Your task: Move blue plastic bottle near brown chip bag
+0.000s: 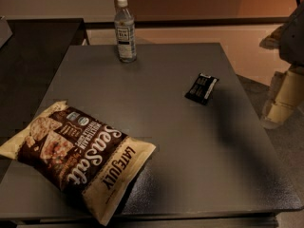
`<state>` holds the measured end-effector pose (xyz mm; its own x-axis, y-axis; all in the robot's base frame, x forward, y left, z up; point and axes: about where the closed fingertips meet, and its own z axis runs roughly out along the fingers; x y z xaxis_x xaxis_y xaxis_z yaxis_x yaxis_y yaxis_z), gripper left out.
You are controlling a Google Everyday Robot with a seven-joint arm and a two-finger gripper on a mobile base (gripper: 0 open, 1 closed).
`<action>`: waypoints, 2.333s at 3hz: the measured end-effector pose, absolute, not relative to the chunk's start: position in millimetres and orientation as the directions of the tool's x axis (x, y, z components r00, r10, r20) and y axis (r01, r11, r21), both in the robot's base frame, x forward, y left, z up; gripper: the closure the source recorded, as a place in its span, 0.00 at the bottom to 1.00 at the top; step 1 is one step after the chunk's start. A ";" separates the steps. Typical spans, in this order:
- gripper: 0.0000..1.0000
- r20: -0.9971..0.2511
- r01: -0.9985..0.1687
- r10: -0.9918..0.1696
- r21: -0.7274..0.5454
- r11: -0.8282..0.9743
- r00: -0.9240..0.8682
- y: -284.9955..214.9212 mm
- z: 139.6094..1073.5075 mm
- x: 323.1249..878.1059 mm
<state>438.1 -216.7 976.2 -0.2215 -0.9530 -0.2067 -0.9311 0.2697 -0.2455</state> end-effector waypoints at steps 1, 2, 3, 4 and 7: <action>0.00 -0.218 -0.928 -0.951 -0.254 0.272 -0.219 -215.8 978.2 440.5; 0.00 -0.306 -0.917 -0.930 -0.274 0.290 -0.203 -209.9 986.0 456.9; 0.00 -0.390 -0.900 -0.904 -0.309 0.308 -0.175 -196.8 993.8 486.8; 0.00 -0.466 -0.882 -0.874 -0.344 0.323 -0.138 -178.6 1003.0 523.7; 0.00 -0.617 -0.849 -0.785 -0.389 0.358 -0.048 -103.9 1006.0 633.7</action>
Offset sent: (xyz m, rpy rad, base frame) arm 0.0410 0.0124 0.0170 0.2034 -0.1029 0.0080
